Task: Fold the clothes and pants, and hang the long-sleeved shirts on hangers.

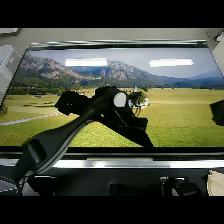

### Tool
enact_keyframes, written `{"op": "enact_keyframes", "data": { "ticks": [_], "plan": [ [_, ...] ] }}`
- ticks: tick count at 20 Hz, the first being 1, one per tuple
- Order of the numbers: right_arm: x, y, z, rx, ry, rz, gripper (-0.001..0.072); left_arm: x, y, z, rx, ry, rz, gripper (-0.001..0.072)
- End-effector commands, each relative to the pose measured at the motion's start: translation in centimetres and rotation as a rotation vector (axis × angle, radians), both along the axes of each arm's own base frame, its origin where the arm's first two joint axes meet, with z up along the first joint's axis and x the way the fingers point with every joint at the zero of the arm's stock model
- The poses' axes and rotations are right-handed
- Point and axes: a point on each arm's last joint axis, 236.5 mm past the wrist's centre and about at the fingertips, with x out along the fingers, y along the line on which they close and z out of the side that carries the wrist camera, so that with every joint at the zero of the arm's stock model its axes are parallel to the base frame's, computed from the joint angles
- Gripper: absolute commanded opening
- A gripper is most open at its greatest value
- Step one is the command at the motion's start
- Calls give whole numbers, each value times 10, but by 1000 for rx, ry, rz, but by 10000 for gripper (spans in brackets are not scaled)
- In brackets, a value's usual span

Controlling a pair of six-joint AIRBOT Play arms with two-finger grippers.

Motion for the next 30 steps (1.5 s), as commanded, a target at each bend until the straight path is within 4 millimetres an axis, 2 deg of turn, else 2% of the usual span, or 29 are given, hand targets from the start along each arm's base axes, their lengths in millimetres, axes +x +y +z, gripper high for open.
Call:
{"op": "enact_keyframes", "data": {
  "ticks": [1, 3, 4, 6, 7, 8, 10, 11, 12, 14, 16, 18, 20, 22, 25, 30],
  "plan": [
    [33, 17, -35, 22, 139, 20, 424, 45, 68, 38, 32, -57, 43, 676],
    [54, 30, -65, 78, 254, 67, 448, 81, 127, 61, 92, -136, 116, 675],
    [63, 44, -79, 174, 311, 104, 448, 97, 158, 73, 115, -168, 154, 675],
    [84, 78, -84, 419, 343, 256, 448, 121, 207, 96, 111, -209, 235, 675],
    [100, 83, -84, 511, 326, 300, 448, 131, 230, 105, 107, -226, 282, 675],
    [110, 75, -95, 548, 351, 306, 448, 140, 254, 111, 109, -239, 329, 675],
    [116, 41, -142, 510, 461, 227, 501, 149, 298, 115, 121, -248, 398, 675],
    [111, 32, -166, 492, 508, 218, 501, 151, 320, 114, 132, -246, 426, 675],
    [99, 33, -193, 499, 572, 237, 501, 151, 342, 110, 143, -237, 454, 675],
    [62, 46, -245, 555, 716, 273, 501, 146, 379, 98, 165, -208, 501, 675],
    [23, 62, -286, 632, 830, 288, 501, 139, 407, 84, 166, -180, 557, 675],
    [-3, 70, -317, 661, 892, 281, 501, 131, 420, 73, 116, -152, 589, 675],
    [-22, 74, -340, 670, 921, 272, 501, 124, 422, 65, 40, -128, 590, 675],
    [-30, 76, -357, 670, 913, 267, 501, 118, 425, 55, 4, -103, 596, 675],
    [-30, 74, -370, 646, 881, 265, 501, 113, 430, 44, 8, -77, 611, 675],
    [-11, 70, -376, 622, 793, 254, 501, 116, 431, 43, 8, -89, 614, 675]
  ]
}}
